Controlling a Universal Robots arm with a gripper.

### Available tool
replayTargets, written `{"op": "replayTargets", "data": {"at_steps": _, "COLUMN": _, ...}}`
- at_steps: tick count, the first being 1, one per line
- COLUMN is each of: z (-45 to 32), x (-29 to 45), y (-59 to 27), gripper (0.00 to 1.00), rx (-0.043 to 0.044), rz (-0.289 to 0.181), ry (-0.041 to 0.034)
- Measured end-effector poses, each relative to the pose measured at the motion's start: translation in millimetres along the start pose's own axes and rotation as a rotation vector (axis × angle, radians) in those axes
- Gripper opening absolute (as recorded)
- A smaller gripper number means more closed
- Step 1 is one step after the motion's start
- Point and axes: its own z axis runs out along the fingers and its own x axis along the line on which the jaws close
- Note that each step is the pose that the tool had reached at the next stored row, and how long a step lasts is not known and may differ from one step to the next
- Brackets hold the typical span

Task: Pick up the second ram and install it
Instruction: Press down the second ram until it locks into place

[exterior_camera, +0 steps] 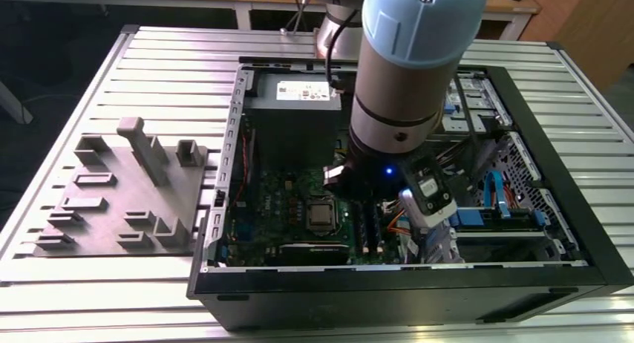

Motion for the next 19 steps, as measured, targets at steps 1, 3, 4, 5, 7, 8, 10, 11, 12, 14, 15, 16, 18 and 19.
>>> {"op": "replayTargets", "data": {"at_steps": 1, "z": 0.2, "x": 0.1, "y": 2.9, "gripper": 0.07, "rx": 0.0001, "rz": 0.000, "ry": 0.0001}}
{"op": "replayTargets", "data": {"at_steps": 3, "z": 0.6, "x": 0.2, "y": 8.2, "gripper": 0.07, "rx": 0.0000, "rz": 0.000, "ry": 0.0000}}
{"op": "replayTargets", "data": {"at_steps": 4, "z": 0.8, "x": 0.3, "y": 10.7, "gripper": 0.07, "rx": 0.0000, "rz": 0.000, "ry": 0.0000}}
{"op": "replayTargets", "data": {"at_steps": 5, "z": 1.0, "x": 0.4, "y": 12.9, "gripper": 0.07, "rx": -0.0001, "rz": 0.000, "ry": 0.0000}}
{"op": "replayTargets", "data": {"at_steps": 7, "z": 1.2, "x": 0.4, "y": 16.2, "gripper": 0.07, "rx": 0.0000, "rz": 0.000, "ry": 0.0000}}
{"op": "replayTargets", "data": {"at_steps": 8, "z": 1.2, "x": 0.5, "y": 17.2, "gripper": 0.07, "rx": 0.0003, "rz": 0.000, "ry": 0.0001}}
{"op": "replayTargets", "data": {"at_steps": 10, "z": 1.3, "x": 0.4, "y": 17.8, "gripper": 0.07, "rx": 0.0005, "rz": 0.000, "ry": 0.0000}}
{"op": "replayTargets", "data": {"at_steps": 11, "z": 1.0, "x": 0.4, "y": 17.9, "gripper": 0.07, "rx": 0.0006, "rz": 0.000, "ry": 0.0000}}
{"op": "replayTargets", "data": {"at_steps": 12, "z": 0.3, "x": 0.4, "y": 17.9, "gripper": 0.07, "rx": 0.0010, "rz": 0.000, "ry": 0.0001}}
{"op": "replayTargets", "data": {"at_steps": 14, "z": -0.6, "x": 0.4, "y": 18.0, "gripper": 0.07, "rx": 0.0006, "rz": 0.000, "ry": 0.0000}}
{"op": "replayTargets", "data": {"at_steps": 15, "z": -0.5, "x": 0.4, "y": 18.0, "gripper": 0.07, "rx": 0.0004, "rz": 0.000, "ry": 0.0000}}
{"op": "replayTargets", "data": {"at_steps": 16, "z": -0.5, "x": 0.4, "y": 18.1, "gripper": 0.07, "rx": 0.0002, "rz": 0.000, "ry": -0.0001}}
{"op": "replayTargets", "data": {"at_steps": 18, "z": -2.4, "x": 0.3, "y": 18.1, "gripper": 0.07, "rx": 0.0006, "rz": 0.000, "ry": 0.0000}}
{"op": "replayTargets", "data": {"at_steps": 19, "z": -2.4, "x": 0.3, "y": 18.1, "gripper": 0.07, "rx": 0.0005, "rz": 0.000, "ry": 0.0000}}
